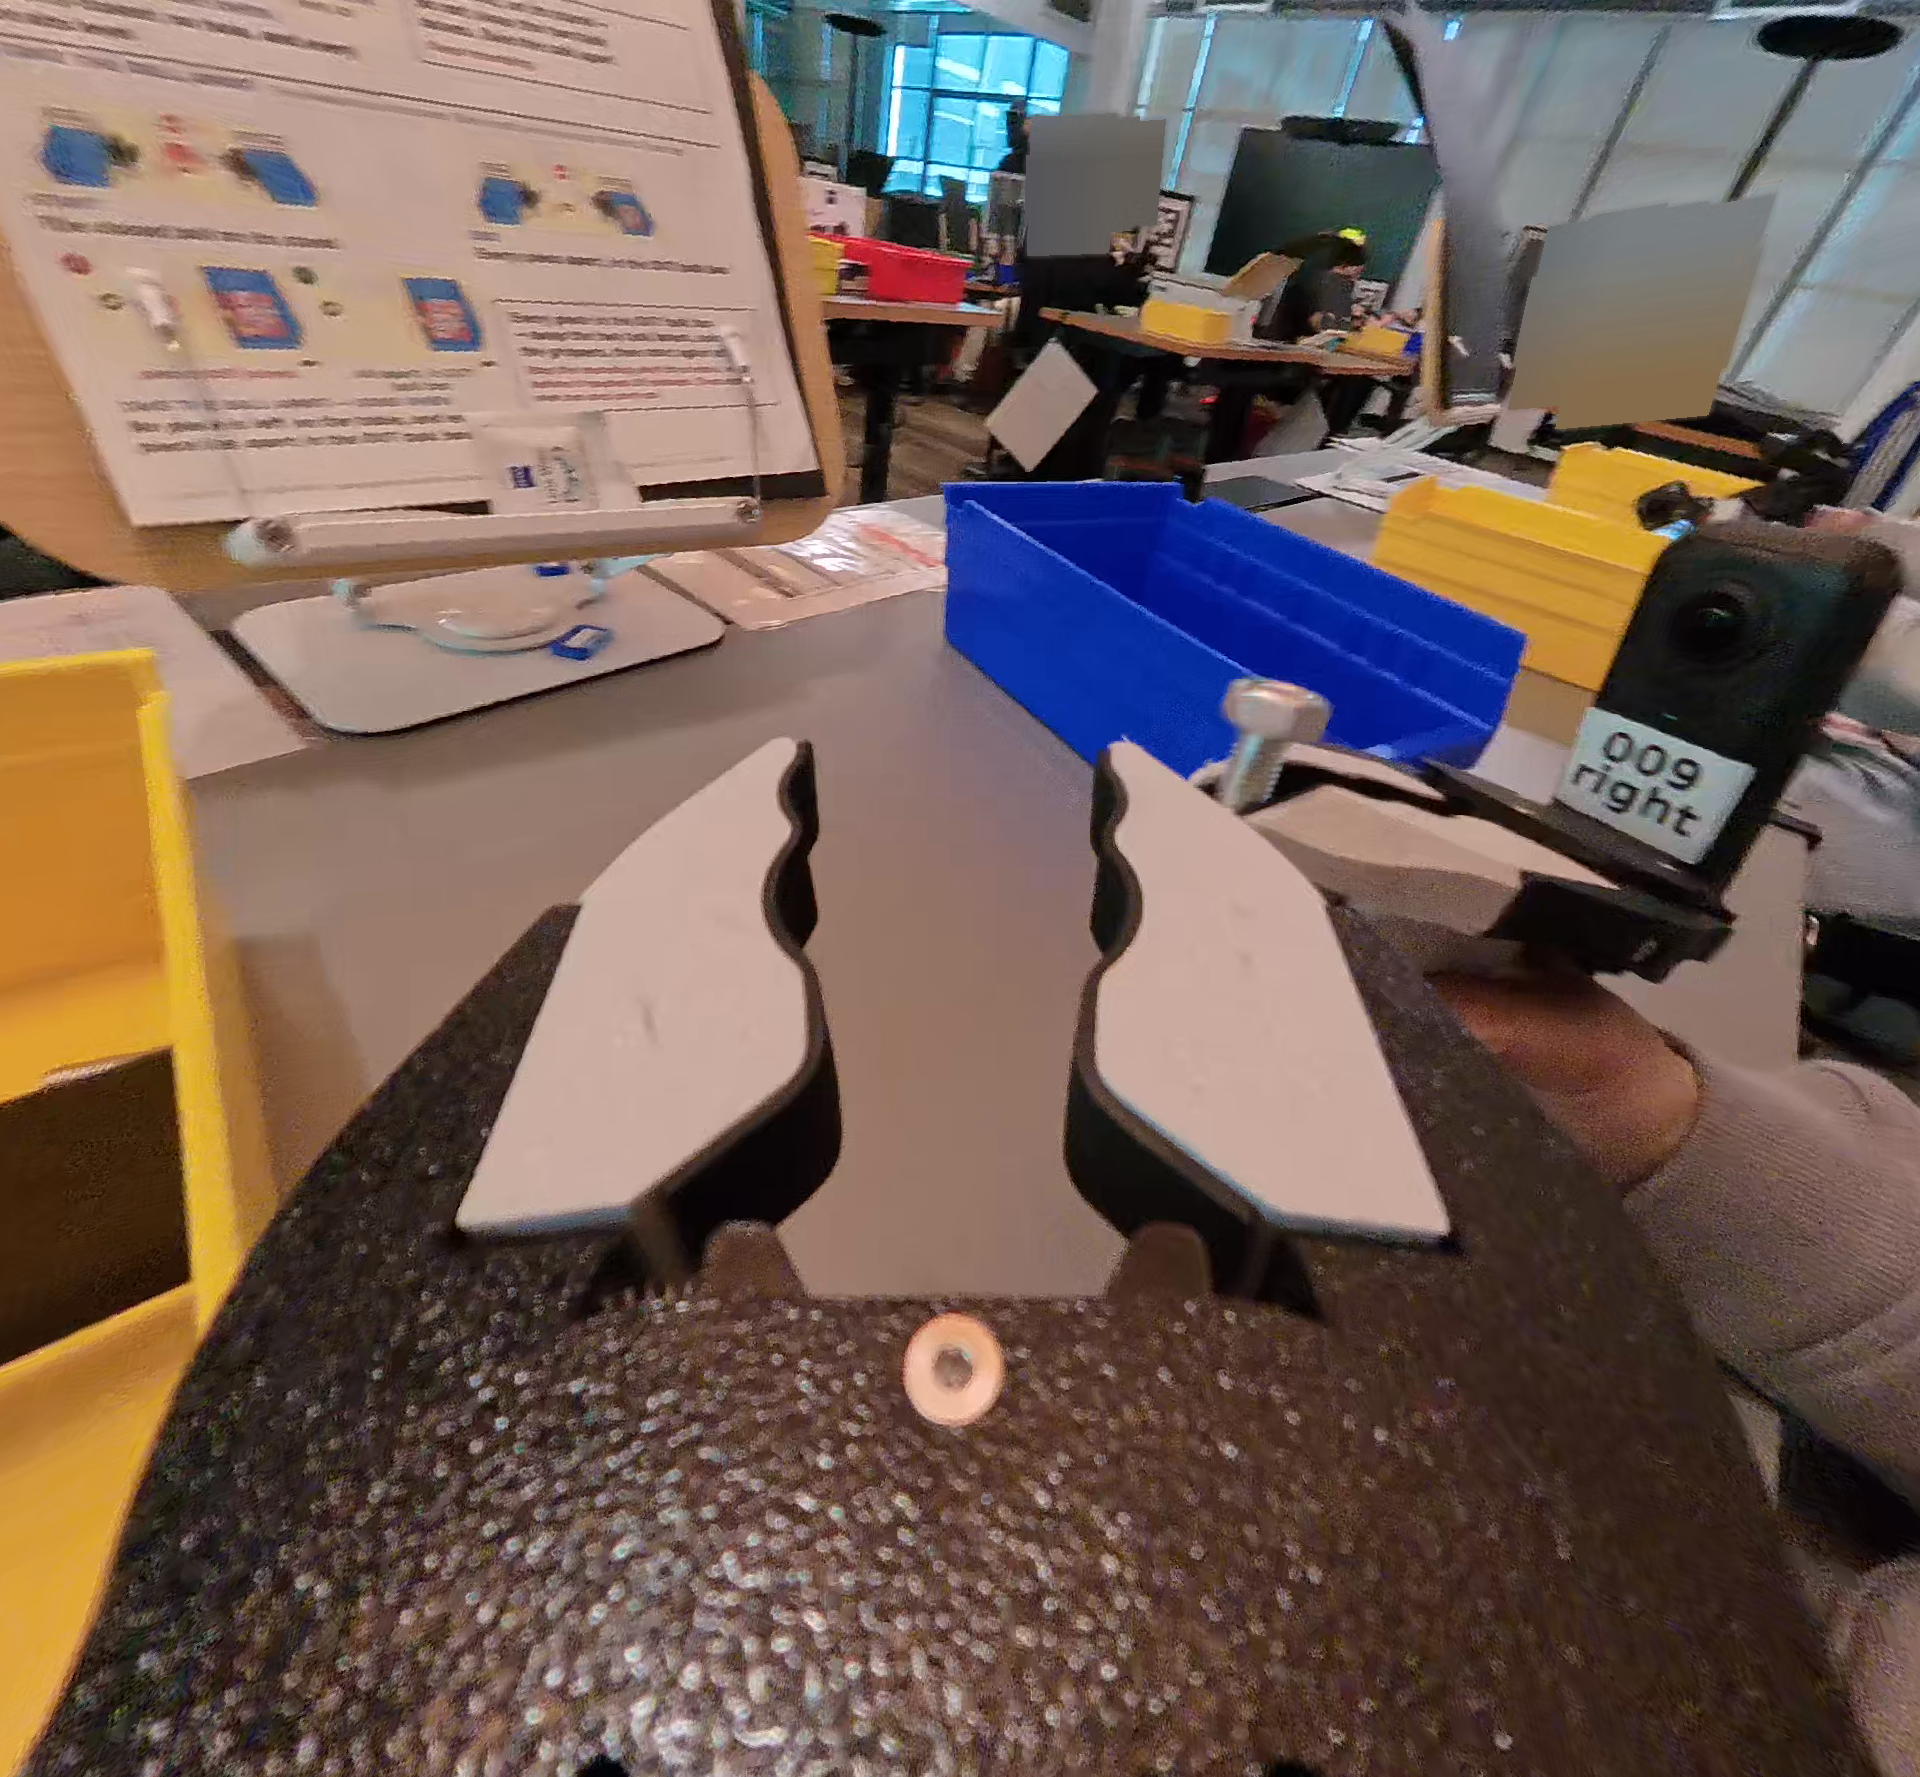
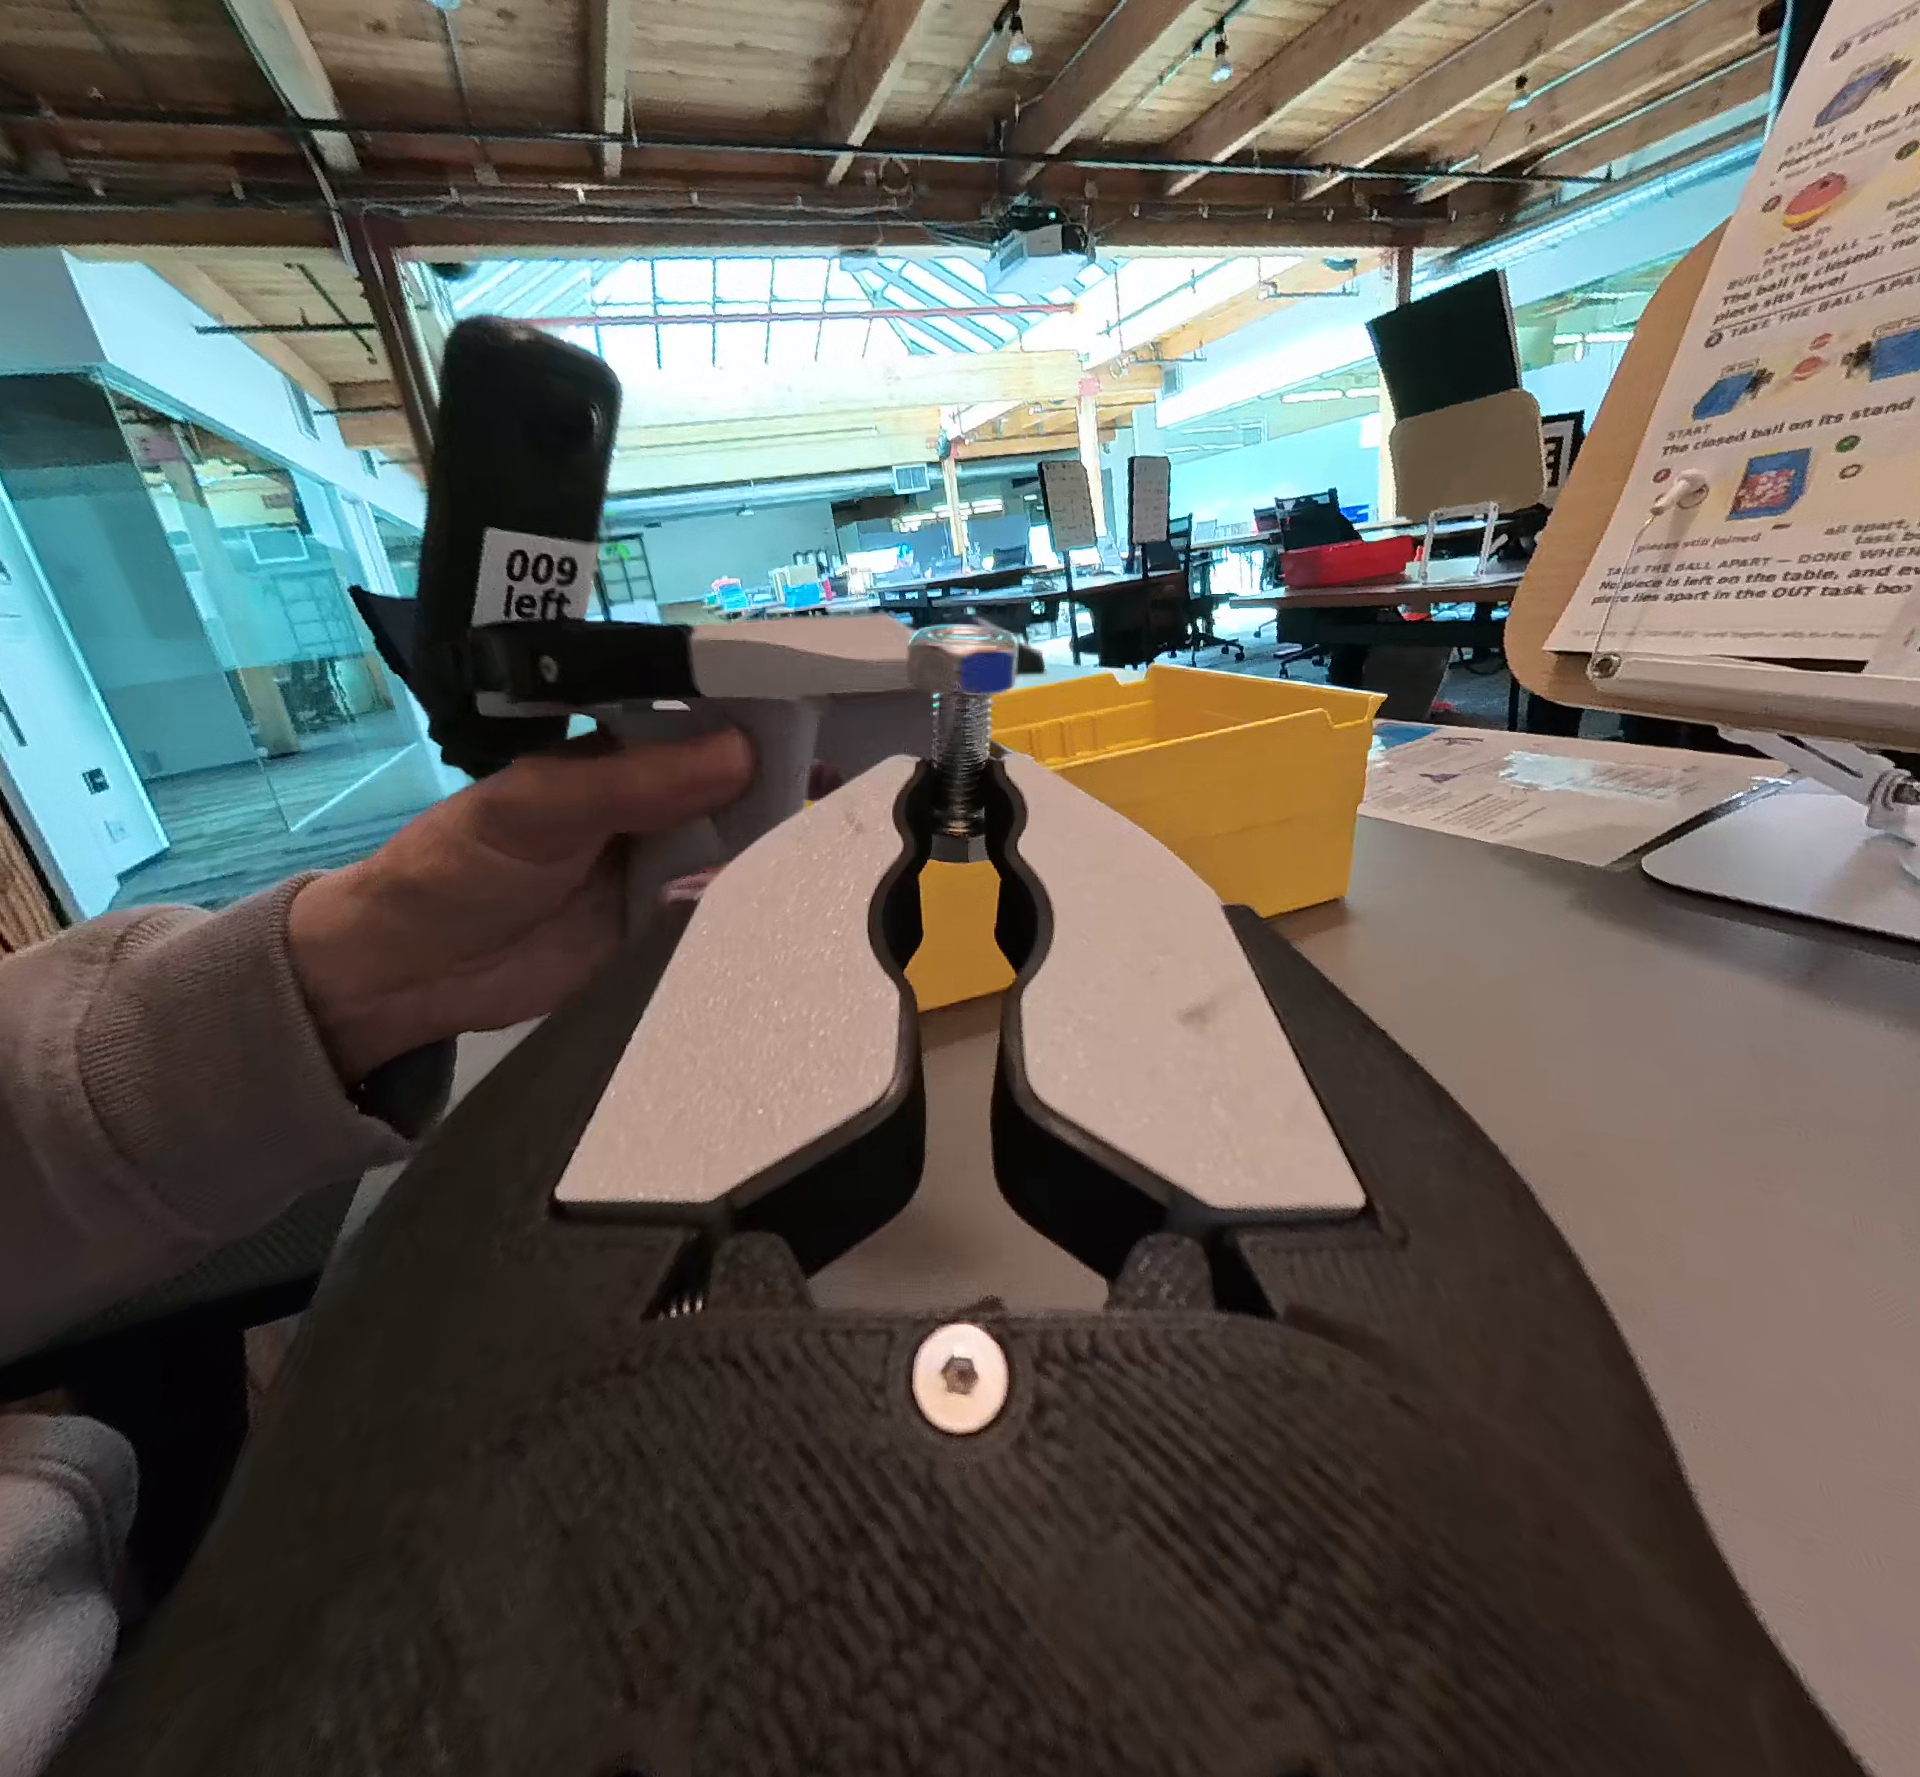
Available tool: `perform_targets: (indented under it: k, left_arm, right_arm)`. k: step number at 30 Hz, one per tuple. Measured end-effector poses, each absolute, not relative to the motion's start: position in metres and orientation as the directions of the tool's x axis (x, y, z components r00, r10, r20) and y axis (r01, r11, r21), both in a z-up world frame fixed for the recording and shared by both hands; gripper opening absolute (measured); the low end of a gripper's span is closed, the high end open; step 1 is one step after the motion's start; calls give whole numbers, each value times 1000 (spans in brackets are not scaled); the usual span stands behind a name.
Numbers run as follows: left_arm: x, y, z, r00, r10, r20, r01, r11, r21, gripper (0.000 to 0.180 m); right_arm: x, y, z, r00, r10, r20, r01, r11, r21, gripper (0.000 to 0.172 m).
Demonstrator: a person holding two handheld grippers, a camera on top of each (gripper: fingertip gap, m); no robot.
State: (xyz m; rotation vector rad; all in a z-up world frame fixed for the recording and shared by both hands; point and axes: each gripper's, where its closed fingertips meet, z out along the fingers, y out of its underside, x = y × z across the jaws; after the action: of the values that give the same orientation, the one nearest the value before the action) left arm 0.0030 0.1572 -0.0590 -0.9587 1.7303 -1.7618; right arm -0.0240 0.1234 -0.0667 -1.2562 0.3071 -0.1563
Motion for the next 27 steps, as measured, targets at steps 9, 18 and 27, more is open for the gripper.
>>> perform_targets:
  k: [9, 18, 27]
  left_arm:
    - [-7, 120, -55, -736, -671, 91, -112, -12, -994, 58]
    - [-2, 151, -47, -675, -726, 131, -110, -77, -991, 47]
    - [-2, 126, -63, -713, -682, 164, -179, -49, -983, 67]
  right_arm:
    - [-25, 127, -71, 948, -291, -124, -40, 279, -959, 9]
    - [-21, 125, -71, 943, -297, -154, -66, 287, -956, 9]
    - [-24, 126, -71, 947, -291, -137, -53, 281, -958, 9]
